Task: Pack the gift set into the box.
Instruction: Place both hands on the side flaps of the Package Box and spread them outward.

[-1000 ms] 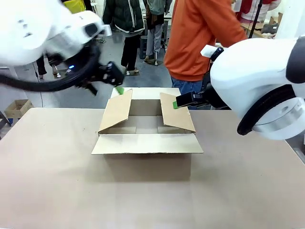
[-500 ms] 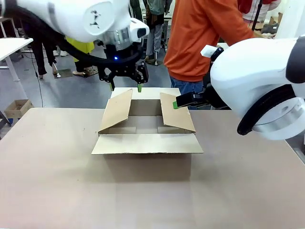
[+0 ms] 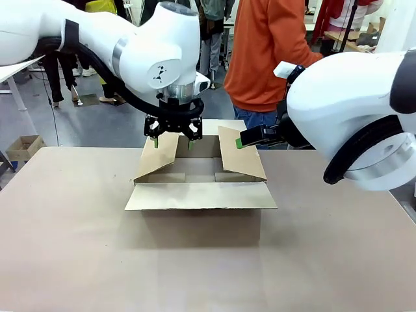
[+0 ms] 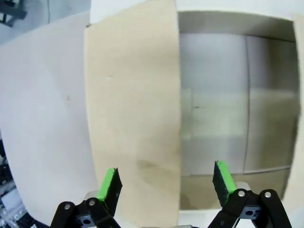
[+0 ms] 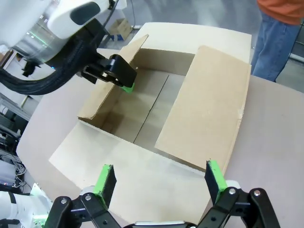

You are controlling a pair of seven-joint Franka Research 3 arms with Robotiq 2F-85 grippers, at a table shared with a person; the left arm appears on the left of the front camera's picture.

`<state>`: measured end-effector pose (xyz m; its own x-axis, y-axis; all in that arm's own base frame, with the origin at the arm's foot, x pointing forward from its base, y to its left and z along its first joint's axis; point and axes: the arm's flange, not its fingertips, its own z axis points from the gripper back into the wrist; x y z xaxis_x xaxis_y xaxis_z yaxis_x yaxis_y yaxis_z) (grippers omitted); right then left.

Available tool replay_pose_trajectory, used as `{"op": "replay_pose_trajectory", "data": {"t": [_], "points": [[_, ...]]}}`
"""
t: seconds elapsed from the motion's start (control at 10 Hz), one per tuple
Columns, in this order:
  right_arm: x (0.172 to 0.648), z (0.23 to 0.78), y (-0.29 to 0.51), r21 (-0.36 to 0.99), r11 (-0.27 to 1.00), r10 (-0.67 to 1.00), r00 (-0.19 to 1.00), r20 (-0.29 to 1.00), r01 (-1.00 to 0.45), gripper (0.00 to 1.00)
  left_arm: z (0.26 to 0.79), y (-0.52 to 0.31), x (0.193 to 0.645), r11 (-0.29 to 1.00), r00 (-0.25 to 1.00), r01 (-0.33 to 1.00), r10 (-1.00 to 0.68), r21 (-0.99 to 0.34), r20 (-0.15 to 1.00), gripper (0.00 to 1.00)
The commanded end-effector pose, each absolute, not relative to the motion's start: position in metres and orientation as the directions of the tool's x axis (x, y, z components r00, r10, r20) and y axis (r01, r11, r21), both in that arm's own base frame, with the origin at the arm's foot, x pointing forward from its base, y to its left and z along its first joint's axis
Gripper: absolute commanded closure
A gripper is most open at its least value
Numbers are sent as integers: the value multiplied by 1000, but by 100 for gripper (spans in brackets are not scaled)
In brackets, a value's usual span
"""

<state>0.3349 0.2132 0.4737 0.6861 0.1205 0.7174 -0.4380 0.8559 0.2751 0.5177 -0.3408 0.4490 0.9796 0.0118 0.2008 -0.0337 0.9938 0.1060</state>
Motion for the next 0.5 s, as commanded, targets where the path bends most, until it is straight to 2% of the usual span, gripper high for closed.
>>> {"op": "replay_pose_trajectory", "data": {"t": [0.0,0.1,0.4], "points": [[335,477,211,282,852,121,688,715,-442,0,451,-333,516,983,966,-84,39,166,255,0],[335,477,211,282,852,121,688,715,-442,0,447,-329,517,975,956,-85,21,205,293,0],[335,477,211,282,852,121,688,715,-442,0,438,-323,519,964,958,-90,15,252,285,0]]}}
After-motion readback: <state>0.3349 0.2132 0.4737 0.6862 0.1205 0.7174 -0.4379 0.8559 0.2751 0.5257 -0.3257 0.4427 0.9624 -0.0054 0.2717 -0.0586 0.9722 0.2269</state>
